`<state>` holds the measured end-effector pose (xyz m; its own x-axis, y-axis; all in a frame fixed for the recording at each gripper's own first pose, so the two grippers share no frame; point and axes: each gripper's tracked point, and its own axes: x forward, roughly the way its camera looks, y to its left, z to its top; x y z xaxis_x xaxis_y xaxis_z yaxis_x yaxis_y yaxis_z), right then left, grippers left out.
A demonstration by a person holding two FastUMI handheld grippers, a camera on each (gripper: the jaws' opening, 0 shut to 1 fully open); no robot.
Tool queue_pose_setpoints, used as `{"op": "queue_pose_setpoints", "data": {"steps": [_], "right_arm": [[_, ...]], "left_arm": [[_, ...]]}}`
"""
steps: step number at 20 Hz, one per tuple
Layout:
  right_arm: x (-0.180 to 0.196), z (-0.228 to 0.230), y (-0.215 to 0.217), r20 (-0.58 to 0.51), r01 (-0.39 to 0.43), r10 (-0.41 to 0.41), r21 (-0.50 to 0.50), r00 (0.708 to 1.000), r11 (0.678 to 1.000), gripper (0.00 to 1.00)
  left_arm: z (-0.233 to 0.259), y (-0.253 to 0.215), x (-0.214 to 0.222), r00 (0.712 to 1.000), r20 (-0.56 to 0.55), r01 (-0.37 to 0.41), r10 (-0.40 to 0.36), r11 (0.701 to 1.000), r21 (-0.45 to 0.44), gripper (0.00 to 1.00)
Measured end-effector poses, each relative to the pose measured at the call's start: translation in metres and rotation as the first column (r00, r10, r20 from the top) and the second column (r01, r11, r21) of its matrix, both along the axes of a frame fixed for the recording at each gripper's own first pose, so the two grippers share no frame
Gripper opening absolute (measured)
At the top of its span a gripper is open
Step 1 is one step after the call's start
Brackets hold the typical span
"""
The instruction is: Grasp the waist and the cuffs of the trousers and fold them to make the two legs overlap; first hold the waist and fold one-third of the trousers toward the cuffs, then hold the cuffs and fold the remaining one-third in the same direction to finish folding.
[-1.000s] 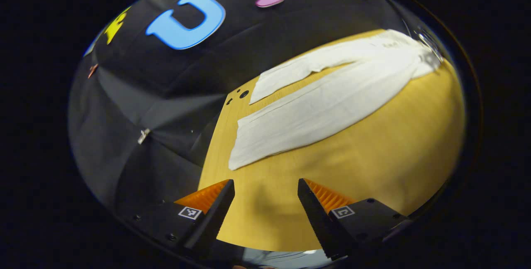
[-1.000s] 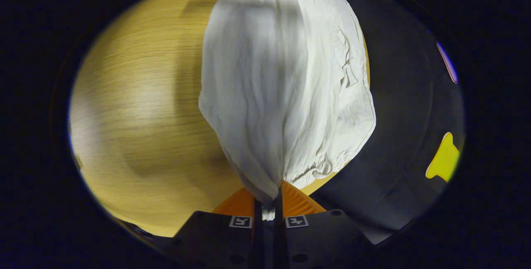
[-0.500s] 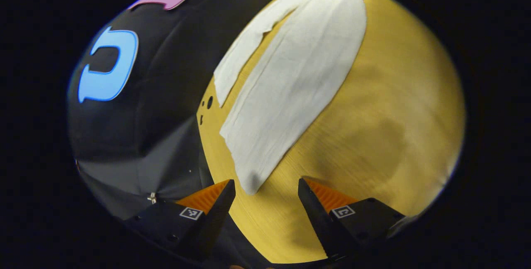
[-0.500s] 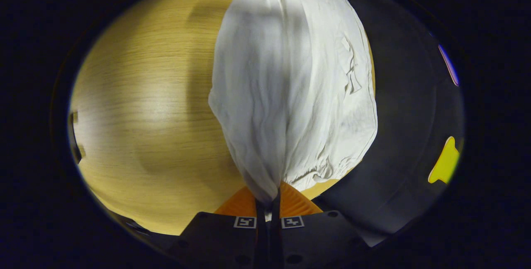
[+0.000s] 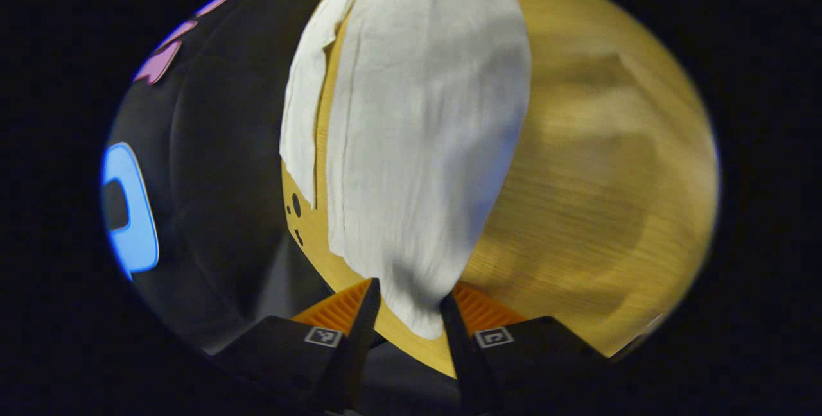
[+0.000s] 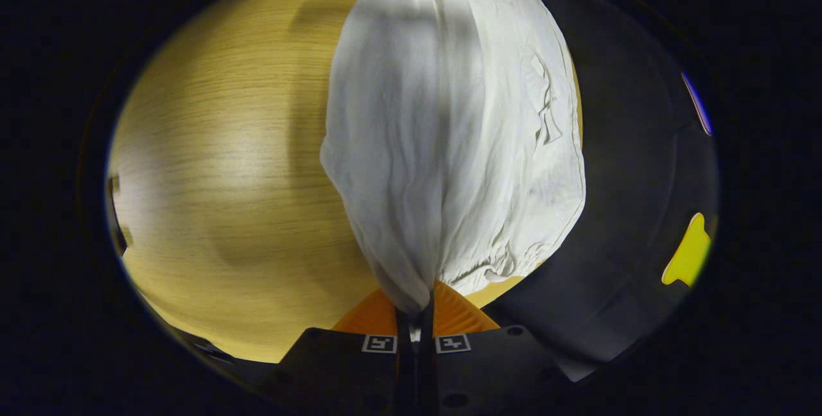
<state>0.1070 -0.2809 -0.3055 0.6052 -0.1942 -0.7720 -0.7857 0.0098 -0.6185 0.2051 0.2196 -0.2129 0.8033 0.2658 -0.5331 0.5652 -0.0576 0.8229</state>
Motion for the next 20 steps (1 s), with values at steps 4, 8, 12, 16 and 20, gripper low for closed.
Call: {"op": "queue_pose_setpoints", "data": {"steps": [4,8,12,16,20], "right_arm": [[0.000,0.001,0.001,0.005,-0.006,0.006,-0.014,1.000,1.000,0.07],[-0.001,0.001,0.000,0.011,-0.010,0.010,-0.020,1.000,1.000,0.07],[0.001,0.003,-0.001,0.019,0.009,-0.009,0.008,1.000,1.000,0.07],[0.001,0.029,0.004,0.124,0.073,-0.090,0.139,0.988,0.988,0.07],[0.020,0.066,0.007,0.215,0.155,-0.215,0.264,0.953,0.952,0.07]], "left_arm": [[-0.003,0.000,0.017,1.000,-0.020,0.011,-0.010,0.999,0.048,0.26],[-0.005,-0.001,0.014,1.000,0.017,-0.019,0.020,0.999,-0.027,0.06],[-0.009,-0.008,0.006,0.993,0.054,-0.089,0.104,0.969,-0.232,0.05],[0.009,-0.007,-0.010,0.961,0.176,-0.125,0.214,0.901,-0.417,0.05],[0.044,-0.017,-0.010,0.895,0.259,-0.129,0.364,0.766,-0.630,0.05]]}}
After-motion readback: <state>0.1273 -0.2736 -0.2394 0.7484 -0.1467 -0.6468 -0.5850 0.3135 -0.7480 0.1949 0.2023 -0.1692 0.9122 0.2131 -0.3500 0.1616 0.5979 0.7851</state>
